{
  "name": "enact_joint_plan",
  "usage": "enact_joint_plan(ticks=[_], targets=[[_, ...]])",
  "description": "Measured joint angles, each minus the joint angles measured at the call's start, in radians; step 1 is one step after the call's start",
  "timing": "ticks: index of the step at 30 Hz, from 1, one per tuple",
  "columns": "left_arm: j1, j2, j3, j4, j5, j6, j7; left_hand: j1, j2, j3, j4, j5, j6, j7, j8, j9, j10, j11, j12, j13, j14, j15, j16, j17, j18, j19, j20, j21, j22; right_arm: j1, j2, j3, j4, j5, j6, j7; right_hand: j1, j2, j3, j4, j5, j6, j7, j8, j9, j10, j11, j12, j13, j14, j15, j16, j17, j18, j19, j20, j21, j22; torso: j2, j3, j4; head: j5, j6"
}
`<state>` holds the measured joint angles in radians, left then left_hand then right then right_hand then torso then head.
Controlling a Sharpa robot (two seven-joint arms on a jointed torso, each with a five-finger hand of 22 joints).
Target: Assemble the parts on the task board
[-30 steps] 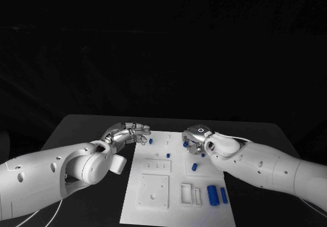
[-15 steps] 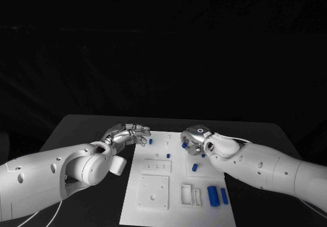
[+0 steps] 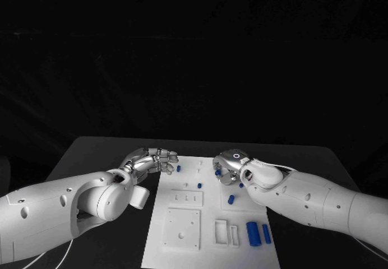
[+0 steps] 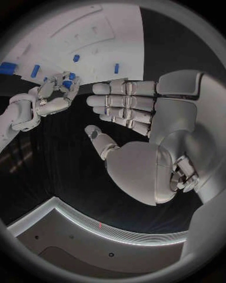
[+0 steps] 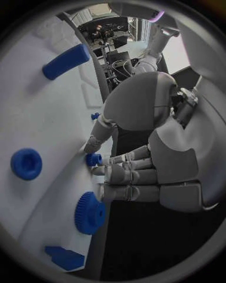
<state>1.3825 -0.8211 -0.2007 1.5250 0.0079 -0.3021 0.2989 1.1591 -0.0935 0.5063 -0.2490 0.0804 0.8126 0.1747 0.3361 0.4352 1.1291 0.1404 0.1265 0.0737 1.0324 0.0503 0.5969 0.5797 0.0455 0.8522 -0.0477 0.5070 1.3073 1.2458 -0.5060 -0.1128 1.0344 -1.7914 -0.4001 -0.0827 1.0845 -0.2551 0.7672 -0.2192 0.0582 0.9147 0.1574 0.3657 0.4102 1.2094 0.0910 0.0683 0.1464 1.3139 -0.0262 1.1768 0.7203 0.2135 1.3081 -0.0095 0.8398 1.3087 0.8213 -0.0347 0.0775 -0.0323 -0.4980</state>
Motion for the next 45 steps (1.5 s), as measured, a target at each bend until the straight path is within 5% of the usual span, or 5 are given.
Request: enact_joint_plan(ticks=[8,19,34,45], targets=[[0.000,0.000,0.000,-0.002,0.001,0.000,-0.001,0.000,0.000,0.000,0.000,0.000,0.000,0.000,0.000,0.000,0.000,0.000,0.000,-0.001,0.000,0.000,0.000,0.000,0.001,-0.001,0.002,0.000,0.000,0.001,0.000,0.001,0.002,0.003,-0.003,-0.001,0.000,0.000,0.002,0.002,0.004,0.000,0.000,0.000,0.000,-0.002,-0.002,0.004,0.006,0.000,0.000,0.004,-0.003,-0.004,0.000,0.000,0.003,0.000,0.002,-0.0001,-0.0004,0.001,0.000],[0.000,0.001,0.000,-0.004,0.002,0.000,-0.003,0.000,0.000,0.000,0.000,0.000,0.000,0.000,0.000,0.000,0.000,0.000,0.000,-0.001,0.000,0.000,0.000,0.000,0.001,-0.001,0.002,0.000,0.001,0.002,0.001,0.001,0.008,-0.009,-0.005,-0.007,0.066,0.066,0.056,-0.031,-0.005,0.070,-0.037,0.029,0.021,0.041,-0.028,0.041,0.040,0.010,-0.010,0.016,-0.010,-0.015,0.005,-0.020,0.024,0.000,0.004,0.0007,-0.0008,0.000,0.001],[0.000,0.002,0.000,-0.007,0.003,0.000,-0.004,0.000,0.000,0.000,0.000,0.000,0.000,0.000,0.000,0.000,0.000,0.000,0.000,-0.001,0.000,0.000,0.000,0.001,0.001,-0.002,0.001,0.004,0.001,-0.006,0.000,0.000,0.030,-0.049,-0.048,-0.055,0.070,0.078,0.075,-0.058,-0.008,0.106,-0.053,0.047,0.048,0.041,-0.028,0.066,0.040,0.012,-0.022,0.020,-0.017,-0.036,0.005,-0.034,0.058,0.000,0.006,0.0015,-0.0010,0.001,0.004],[0.000,0.003,0.000,-0.008,0.003,0.000,-0.005,0.000,0.000,0.003,-0.003,0.000,0.000,0.000,0.000,0.000,0.000,0.000,0.000,-0.001,0.000,0.000,0.000,0.000,0.001,-0.004,0.000,0.004,0.001,-0.010,0.025,0.028,0.039,-0.080,-0.131,-0.104,0.071,0.079,0.076,-0.063,-0.012,0.109,-0.057,0.048,0.049,0.041,-0.029,0.067,0.069,0.012,-0.022,0.023,-0.020,-0.037,0.002,-0.038,0.062,0.000,0.007,0.0011,-0.0014,0.002,0.013]])
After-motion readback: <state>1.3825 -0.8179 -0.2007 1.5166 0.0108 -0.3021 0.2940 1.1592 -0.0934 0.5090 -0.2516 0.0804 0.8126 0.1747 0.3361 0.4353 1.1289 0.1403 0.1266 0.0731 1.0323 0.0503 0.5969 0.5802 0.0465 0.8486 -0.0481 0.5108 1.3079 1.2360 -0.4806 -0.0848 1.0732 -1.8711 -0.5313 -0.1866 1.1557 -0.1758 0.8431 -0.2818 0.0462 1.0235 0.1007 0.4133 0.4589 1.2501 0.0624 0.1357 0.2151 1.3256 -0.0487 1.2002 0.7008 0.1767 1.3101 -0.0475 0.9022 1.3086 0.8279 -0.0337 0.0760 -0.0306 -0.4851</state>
